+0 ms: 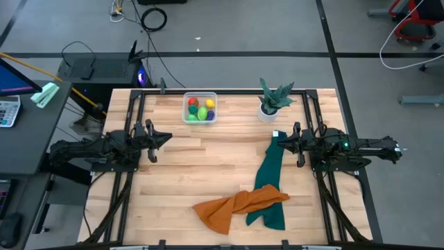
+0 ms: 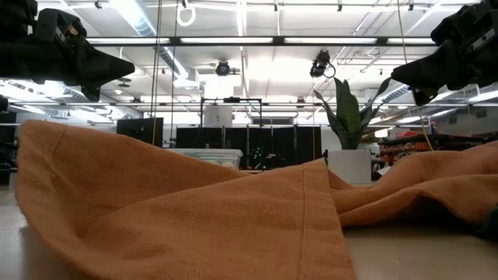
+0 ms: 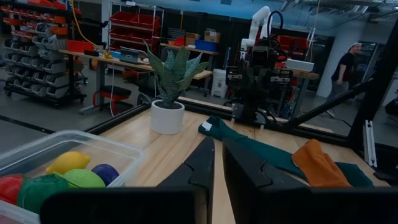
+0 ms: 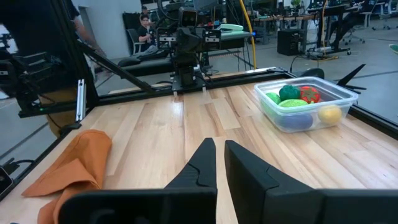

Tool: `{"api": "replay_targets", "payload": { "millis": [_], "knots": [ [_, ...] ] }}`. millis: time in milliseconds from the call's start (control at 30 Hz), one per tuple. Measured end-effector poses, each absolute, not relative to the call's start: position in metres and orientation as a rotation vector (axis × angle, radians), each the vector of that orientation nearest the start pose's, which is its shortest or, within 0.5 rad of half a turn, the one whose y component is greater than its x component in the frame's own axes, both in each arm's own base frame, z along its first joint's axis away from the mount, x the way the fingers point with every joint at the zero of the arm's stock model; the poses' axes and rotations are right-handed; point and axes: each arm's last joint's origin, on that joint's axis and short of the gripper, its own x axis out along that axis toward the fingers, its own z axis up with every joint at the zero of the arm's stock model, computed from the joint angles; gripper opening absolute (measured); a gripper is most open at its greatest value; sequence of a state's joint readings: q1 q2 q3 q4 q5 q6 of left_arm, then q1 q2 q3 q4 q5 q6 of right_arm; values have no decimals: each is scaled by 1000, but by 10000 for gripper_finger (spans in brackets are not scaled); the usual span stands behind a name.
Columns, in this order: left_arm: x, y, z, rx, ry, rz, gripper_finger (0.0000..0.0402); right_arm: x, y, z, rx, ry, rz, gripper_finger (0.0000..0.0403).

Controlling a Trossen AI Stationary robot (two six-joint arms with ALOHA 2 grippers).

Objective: Pick and placing Produce into tupperware
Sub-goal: Return to Home Position

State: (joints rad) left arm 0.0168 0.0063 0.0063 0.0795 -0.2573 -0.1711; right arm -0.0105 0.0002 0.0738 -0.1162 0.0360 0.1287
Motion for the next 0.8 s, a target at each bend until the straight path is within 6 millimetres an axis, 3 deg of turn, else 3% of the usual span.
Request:
{"api": "replay_targets", "payload": {
  "millis": [333, 800],
  "knots": [
    [96, 9, 173, -179, -103, 267, 25, 93, -2, 177, 128, 40, -50, 1],
    [96, 9, 173, -179, -103, 266, 39, 93, -2, 177, 128, 40, -50, 1]
  ]
}}
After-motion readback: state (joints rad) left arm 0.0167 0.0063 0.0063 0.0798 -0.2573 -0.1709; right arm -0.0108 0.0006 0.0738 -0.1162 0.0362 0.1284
